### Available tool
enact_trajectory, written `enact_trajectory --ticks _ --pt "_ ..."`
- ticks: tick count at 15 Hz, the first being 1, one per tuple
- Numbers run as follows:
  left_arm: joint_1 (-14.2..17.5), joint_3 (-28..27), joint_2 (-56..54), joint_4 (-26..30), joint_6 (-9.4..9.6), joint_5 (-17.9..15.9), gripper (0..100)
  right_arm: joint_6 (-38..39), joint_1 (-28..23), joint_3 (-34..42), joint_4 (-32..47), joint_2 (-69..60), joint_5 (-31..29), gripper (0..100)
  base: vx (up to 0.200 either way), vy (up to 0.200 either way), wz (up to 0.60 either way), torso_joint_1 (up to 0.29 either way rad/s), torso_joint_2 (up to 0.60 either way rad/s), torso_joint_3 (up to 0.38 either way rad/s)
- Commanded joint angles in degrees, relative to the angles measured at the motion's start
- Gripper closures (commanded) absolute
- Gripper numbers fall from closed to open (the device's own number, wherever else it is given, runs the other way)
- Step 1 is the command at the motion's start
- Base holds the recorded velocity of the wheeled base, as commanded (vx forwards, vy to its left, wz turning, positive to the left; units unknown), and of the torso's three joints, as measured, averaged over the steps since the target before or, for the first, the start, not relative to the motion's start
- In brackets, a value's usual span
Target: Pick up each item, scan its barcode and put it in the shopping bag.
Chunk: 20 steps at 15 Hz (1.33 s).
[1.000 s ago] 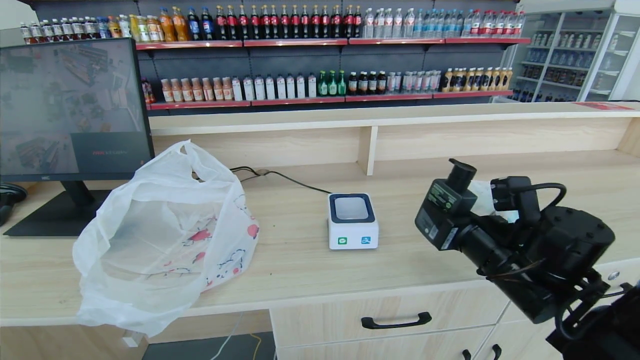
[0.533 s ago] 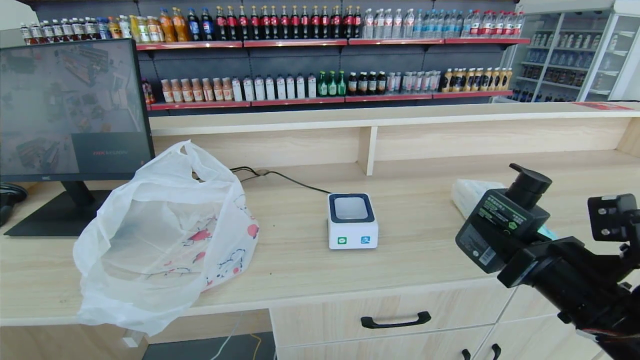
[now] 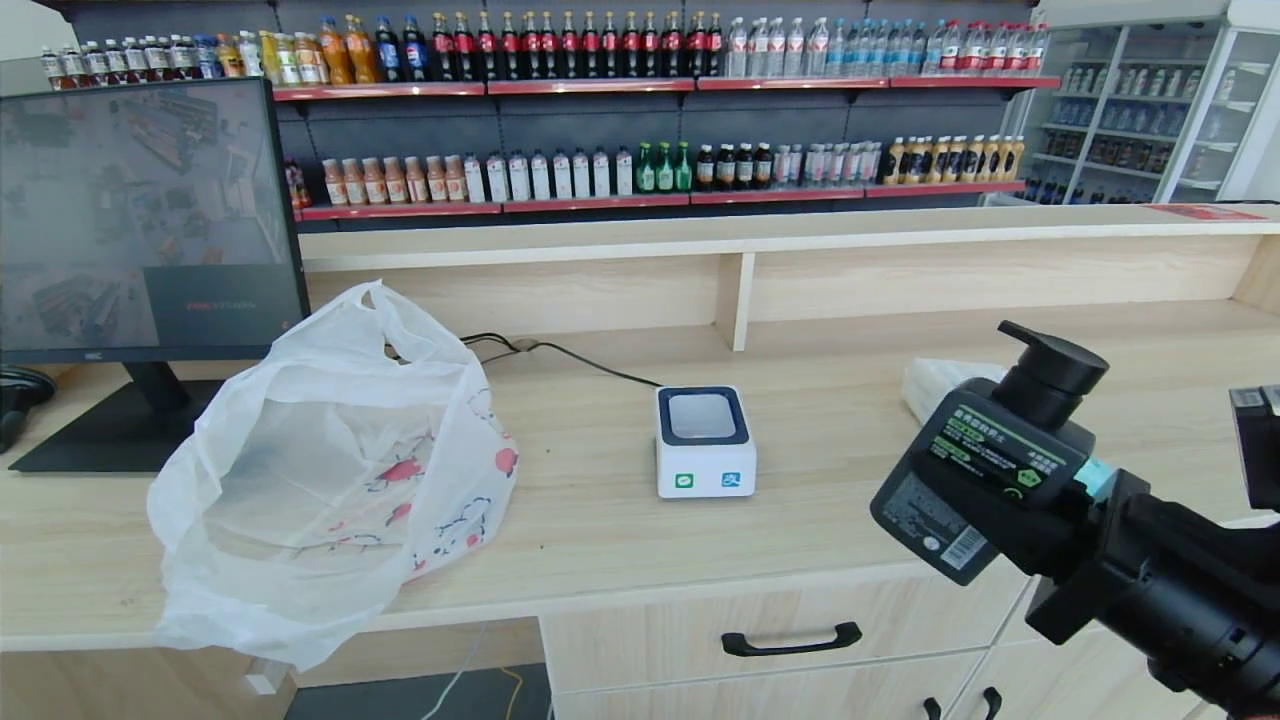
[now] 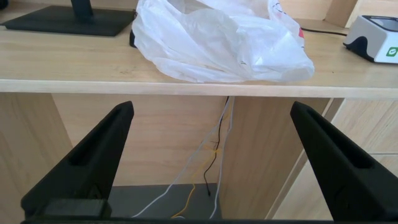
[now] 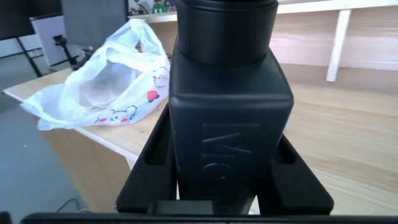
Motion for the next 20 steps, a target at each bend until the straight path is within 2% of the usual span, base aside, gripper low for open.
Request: enact_trajectory --ticks 1,7,9,14,20 --pt "0.0 0.0 -0.02 -0.01 0.0 0.01 0 2.79 2.49 -0.38 -0.02 0.9 3.86 100 0.0 0.0 0.0 0.0 0.0 0.0" --pt "0.0 0.0 -0.02 -0.01 0.0 0.01 0 16.94 11.19 -10.31 -0.28 4.16 5.18 100 0.0 0.0 0.0 0.0 0.0 0.0" --pt "0.0 0.0 -0.02 -0.01 0.0 0.01 0 21.42 13.48 -12.69 -0.37 4.07 7.46 100 0.0 0.0 0.0 0.0 0.0 0.0" --pt "0.0 0.0 -0.02 -0.01 0.0 0.01 0 25.73 14.09 -17.26 -0.72 4.16 17.22 100 0.0 0.0 0.0 0.0 0.0 0.0" --pt "0.0 0.0 -0.02 -0.01 0.0 0.01 0 25.73 14.09 -23.32 -0.81 6.88 17.48 100 0.0 0.0 0.0 0.0 0.0 0.0"
